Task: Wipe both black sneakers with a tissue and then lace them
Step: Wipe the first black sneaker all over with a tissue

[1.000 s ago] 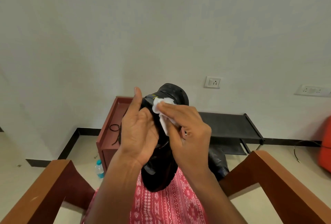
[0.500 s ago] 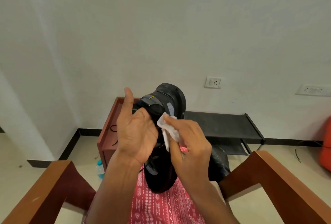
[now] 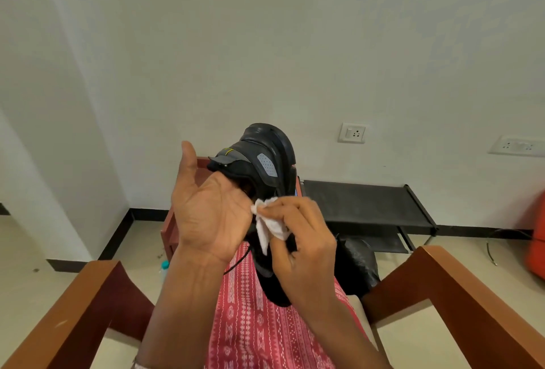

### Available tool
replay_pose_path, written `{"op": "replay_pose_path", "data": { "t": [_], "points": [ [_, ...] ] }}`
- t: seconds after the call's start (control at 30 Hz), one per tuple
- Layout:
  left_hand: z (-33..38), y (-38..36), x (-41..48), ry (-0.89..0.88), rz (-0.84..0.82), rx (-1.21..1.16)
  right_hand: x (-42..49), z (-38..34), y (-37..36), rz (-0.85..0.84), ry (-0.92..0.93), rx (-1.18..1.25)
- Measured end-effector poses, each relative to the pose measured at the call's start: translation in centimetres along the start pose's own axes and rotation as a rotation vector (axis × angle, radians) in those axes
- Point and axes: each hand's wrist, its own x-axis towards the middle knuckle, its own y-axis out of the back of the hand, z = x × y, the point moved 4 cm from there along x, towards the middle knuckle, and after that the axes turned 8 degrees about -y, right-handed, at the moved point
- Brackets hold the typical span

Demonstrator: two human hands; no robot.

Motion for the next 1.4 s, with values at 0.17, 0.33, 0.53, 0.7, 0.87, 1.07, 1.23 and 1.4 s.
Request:
{"op": "replay_pose_path", "data": {
  "t": [0.17, 0.33, 0.53, 0.7, 0.87, 1.07, 1.23, 1.4],
  "points": [
    [-0.3, -0.3, -0.1, 0.006, 0.001, -0.048, 1.9, -0.6, 0.8, 0.110, 0.045, -0.032],
    [0.6, -0.2, -0.1, -0.040, -0.008, -0.120, -1.8, -0.1, 0.1, 0.029, 0.130, -0.067],
    [-0.4, 0.1, 0.0, -0.024, 0.002, -0.113, 0.8, 0.4, 0.9, 0.104, 0.100, -0.060],
    [-0.1, -0.3, -0.1, -0.029, 0.006, -0.161, 1.8, 0.4, 1.0, 0.123, 0.076, 0.008],
    [1.2, -0.2, -0.5, -0.073, -0.047, -0.176, -1.7, 2.4, 0.8, 0.100, 0.005, 0.009],
    [0.7, -0.4, -0.4, -0.080, -0.031, -0.154, 1.5, 0.2, 0.6, 0.175, -0.062, 0.076],
    [-0.7, -1.3, -0.8, -0.077, -0.009, -0.061, 4.1, -1.9, 0.8, 0.226, -0.014, 0.091],
    [0.6, -1.7, -1.0, -0.138, -0.005, -0.095, 1.0, 0.4, 0.7, 0.193, -0.108, 0.042]
  ]
}}
